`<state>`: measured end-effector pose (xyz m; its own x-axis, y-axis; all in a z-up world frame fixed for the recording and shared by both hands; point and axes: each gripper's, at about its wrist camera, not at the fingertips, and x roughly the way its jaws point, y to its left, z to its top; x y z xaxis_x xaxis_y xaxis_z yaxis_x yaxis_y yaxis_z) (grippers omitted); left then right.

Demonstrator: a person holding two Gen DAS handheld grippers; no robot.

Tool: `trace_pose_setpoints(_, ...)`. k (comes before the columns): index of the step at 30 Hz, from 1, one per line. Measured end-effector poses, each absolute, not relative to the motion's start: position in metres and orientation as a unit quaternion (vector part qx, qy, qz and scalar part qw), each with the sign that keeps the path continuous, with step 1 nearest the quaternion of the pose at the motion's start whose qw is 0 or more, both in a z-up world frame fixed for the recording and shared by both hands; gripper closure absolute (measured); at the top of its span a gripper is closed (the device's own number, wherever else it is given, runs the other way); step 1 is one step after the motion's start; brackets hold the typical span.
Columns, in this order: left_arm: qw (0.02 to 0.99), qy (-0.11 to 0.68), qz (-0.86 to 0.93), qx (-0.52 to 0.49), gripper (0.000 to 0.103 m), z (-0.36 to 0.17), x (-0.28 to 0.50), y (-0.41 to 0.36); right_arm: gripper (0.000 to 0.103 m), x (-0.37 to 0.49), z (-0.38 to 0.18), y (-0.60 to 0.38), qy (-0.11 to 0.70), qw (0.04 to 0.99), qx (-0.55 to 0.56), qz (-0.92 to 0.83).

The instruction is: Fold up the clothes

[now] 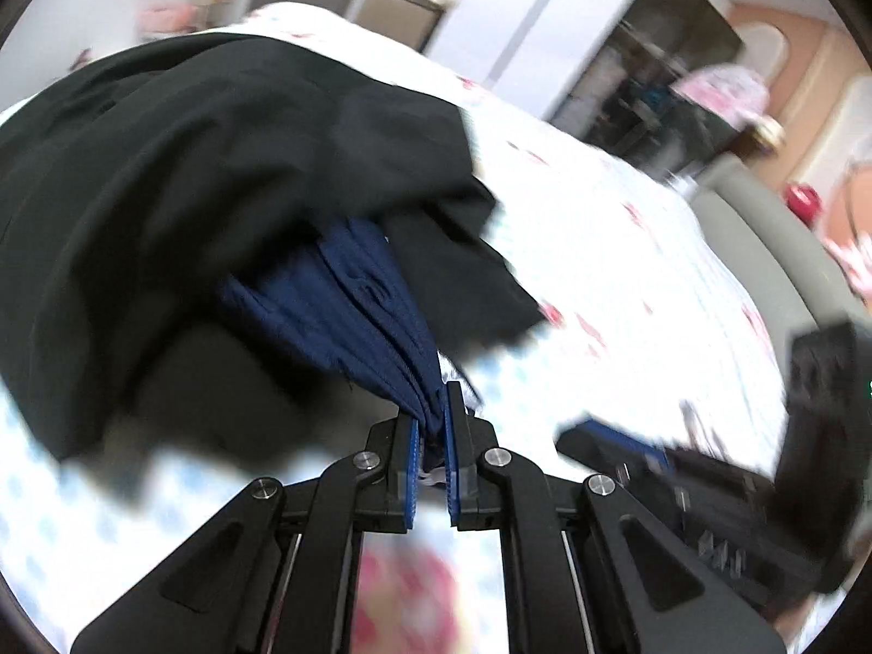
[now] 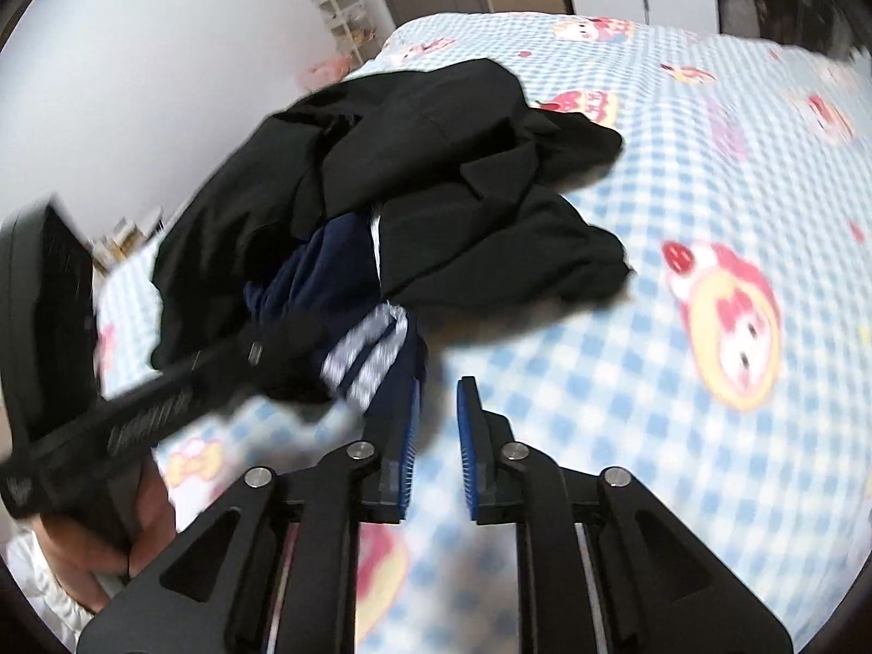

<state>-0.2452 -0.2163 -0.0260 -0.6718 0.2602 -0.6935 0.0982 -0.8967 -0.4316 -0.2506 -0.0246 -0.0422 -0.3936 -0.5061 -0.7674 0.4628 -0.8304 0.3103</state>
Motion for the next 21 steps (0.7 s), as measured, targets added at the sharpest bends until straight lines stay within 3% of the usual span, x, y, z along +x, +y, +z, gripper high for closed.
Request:
trace_pose_setpoints(12,0.268,-0.18,0.818,-0.476,0.095,-0.034,-0.181,-0.001,0.082,-0.144,-0.036,0.133,-0.074,0.179,0.495,-0.847)
trace_pose_setpoints(15,0.291,-0.148,0.803,-0.498,0.084,-0.035,-0.164,0.04,0.077,-0.123,-0.033,0.172,-0.085,0.141,0.491,-0.855)
trace_pose_setpoints(16,0.287,-0.148,0.802,-0.502,0.076,-0.034,-0.163,0.034,0.076,-0.116,-0.033,0.185,-0.089,0.133,0.492,-0.856)
trace_pose_setpoints(21,0.245,-0.21,0.812,-0.486,0.065,-0.036,-0.145,-0.025,0.058,-0.098,-0.049,0.22,-0.101,0.134,0.515,-0.841)
